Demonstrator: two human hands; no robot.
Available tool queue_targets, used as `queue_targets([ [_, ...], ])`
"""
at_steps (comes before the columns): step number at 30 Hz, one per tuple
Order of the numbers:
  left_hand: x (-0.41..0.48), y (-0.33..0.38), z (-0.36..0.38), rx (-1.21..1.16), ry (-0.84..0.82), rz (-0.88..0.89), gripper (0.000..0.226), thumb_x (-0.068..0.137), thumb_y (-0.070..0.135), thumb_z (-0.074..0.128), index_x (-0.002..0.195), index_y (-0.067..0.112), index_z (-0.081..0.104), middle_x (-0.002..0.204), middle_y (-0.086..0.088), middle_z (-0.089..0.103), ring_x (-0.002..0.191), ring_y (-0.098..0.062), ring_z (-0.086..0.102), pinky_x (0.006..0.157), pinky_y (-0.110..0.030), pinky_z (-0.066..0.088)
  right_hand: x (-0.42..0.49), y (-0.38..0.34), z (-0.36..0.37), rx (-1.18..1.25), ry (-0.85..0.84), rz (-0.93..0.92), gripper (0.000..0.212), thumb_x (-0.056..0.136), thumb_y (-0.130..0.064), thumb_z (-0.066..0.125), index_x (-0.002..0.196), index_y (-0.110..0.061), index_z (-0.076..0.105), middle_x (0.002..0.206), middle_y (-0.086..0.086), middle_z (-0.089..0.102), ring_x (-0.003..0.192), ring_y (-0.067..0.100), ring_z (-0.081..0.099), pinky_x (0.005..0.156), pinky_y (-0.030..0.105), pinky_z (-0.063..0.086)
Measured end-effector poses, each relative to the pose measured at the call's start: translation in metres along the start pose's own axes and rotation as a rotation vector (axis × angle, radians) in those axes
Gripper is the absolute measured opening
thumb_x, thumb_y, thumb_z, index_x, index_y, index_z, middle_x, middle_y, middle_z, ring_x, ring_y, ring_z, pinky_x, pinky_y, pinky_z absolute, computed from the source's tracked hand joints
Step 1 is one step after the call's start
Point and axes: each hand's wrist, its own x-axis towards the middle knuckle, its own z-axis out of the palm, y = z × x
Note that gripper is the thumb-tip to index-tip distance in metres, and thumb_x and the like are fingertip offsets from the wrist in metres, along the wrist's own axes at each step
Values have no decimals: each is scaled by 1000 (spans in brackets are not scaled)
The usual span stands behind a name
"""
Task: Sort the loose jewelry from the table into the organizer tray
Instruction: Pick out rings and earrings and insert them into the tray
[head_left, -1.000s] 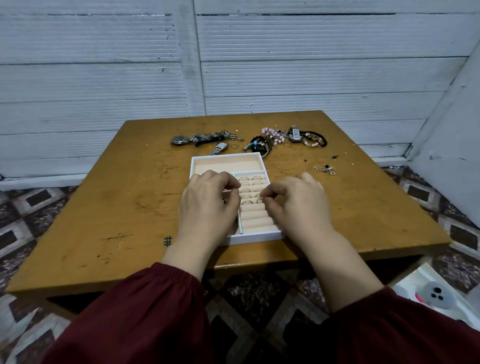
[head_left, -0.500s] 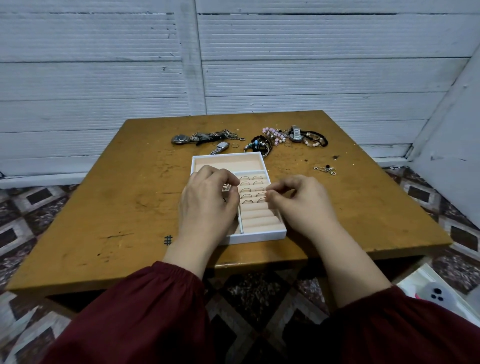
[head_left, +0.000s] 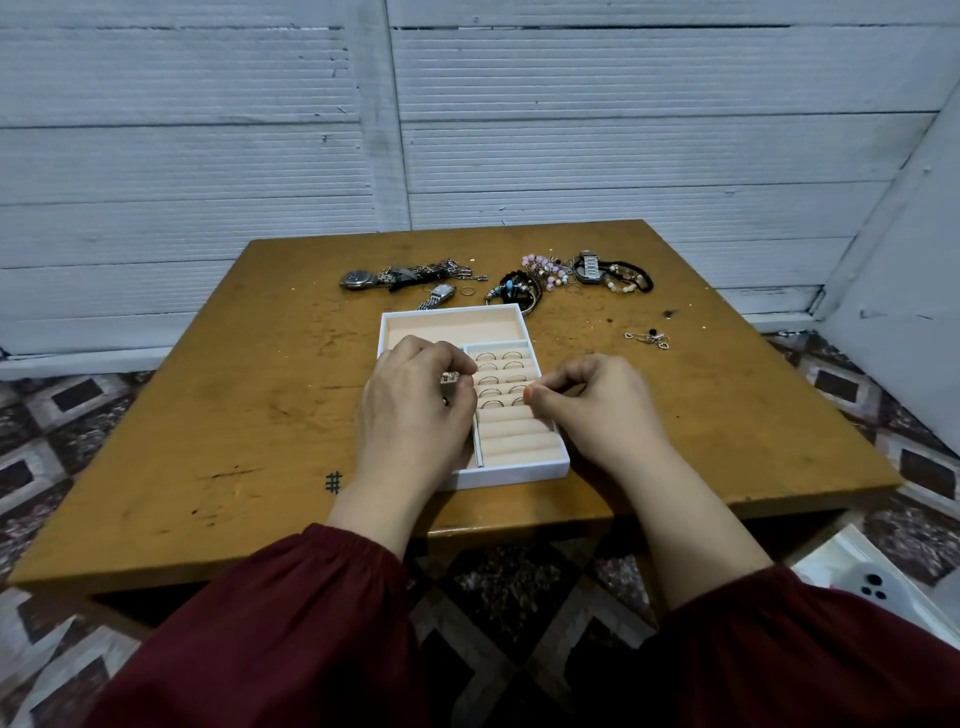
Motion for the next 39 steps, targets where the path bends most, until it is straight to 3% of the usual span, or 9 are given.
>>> queue_targets([
  [8,0,0,1,-8,-17,-7,9,83,19,63,88,25,68,94,4,58,94,-19,53,77,-34,45,0,0,0,5,11,-12,12,74,-35,74,65,-29,69,66,-12,64,72,13,61,69,36,54],
  [11,0,1,0,-7,-18,-22,9,83,20,63,89,25,68,95,4,58,94,-18,53,78,-34,45,-1,0,-1,118,12,-4,13,77,-31,74,66,-25,69,61,-10,66,63,6,60,63,30,51],
  [15,1,1,-1,-3,-14,-17,10,84,21,62,90,25,69,94,4,58,95,-17,52,78,-33,44,-1,-2,-6,227,85,-33,12,82,-25,70,71,-25,67,73,-11,68,65,3,59,59,23,44],
  [19,0,2,-1,-5,-14,-15,9,85,21,62,90,25,68,94,7,56,95,-16,50,75,-29,38,3,4,-7,304,182,-38,11,80,-23,71,72,-27,65,73,-8,66,67,12,59,64,29,50],
  [24,1,3,-2,-5,-10,-5,9,85,21,62,90,27,67,89,12,52,92,-14,50,72,-27,35,4,6,-5,333,202,-66,12,80,-18,71,74,-26,65,71,-10,65,62,9,58,64,28,50],
  [31,13,7,-1,-109,-18,-11,9,84,20,64,86,29,66,90,10,59,89,-17,54,73,-29,40,8,2,-5,441,205,-54,17,81,-11,70,76,-26,63,73,-7,64,68,15,61,68,32,54],
  [36,30,7,-4,-196,14,-23,10,82,18,64,82,28,66,90,11,61,85,-17,56,77,-35,47,21,-6,-3,506,201,-59,20,81,-8,69,77,-26,62,76,-3,65,80,36,67,74,43,57],
  [39,42,2,-6,-188,17,-27,8,83,21,64,82,29,66,92,9,63,85,-19,56,76,-35,46,30,-10,1,519,194,-67,20,80,-7,69,76,-26,63,75,-5,65,77,33,66,75,45,58],
])
